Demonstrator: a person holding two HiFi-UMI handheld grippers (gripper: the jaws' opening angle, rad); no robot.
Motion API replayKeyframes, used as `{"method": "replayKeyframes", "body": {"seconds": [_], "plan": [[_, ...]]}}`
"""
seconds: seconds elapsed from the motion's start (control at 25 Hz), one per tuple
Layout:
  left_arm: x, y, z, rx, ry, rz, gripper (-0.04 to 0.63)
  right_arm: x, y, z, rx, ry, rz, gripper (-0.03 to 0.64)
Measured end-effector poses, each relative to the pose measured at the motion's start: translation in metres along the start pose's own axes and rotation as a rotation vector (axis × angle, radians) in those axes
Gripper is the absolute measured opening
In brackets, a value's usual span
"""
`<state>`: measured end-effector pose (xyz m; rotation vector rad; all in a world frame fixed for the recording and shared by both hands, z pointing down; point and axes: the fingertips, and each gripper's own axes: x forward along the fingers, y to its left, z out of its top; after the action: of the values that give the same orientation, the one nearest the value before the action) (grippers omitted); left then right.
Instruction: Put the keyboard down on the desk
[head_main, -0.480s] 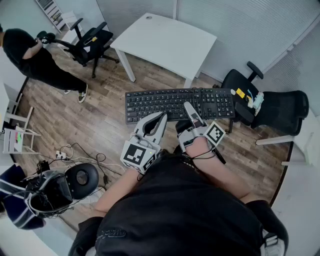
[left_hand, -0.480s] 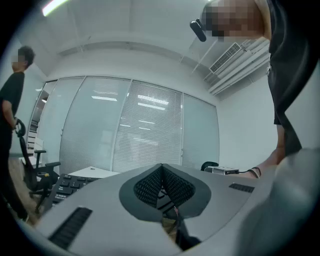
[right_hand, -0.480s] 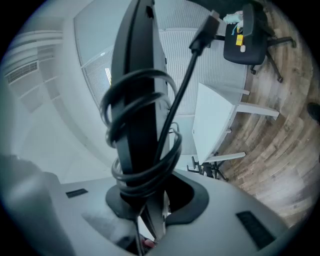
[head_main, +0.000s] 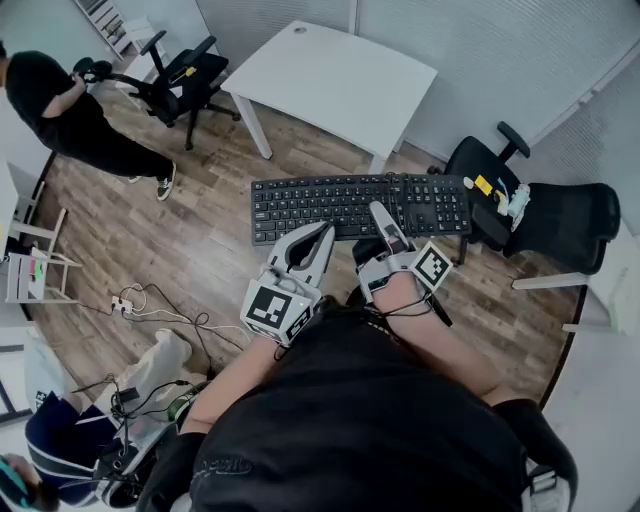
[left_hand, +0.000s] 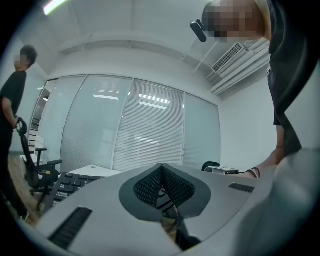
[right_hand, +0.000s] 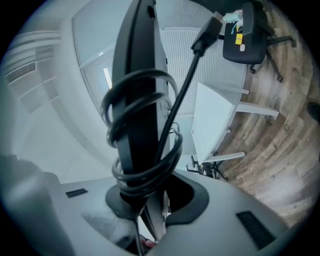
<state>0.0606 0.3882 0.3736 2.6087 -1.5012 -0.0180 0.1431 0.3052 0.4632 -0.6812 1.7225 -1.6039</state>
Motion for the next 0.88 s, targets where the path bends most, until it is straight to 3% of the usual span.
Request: {"method": "replayKeyframes", "body": {"seconds": [0.44,0.88], "plan": [[0.010,0.008,-0.007,-0.016,0.009,0.009,0.015,0.009,-0.010,0.007,0.008,0.007,-0.006,0.087],[0.079,0.029,-0.003,-0.024,0.038,0.031,0.015,0.051,-0.020,0.061,0.044,0.017,-0.021,0.087]]}}
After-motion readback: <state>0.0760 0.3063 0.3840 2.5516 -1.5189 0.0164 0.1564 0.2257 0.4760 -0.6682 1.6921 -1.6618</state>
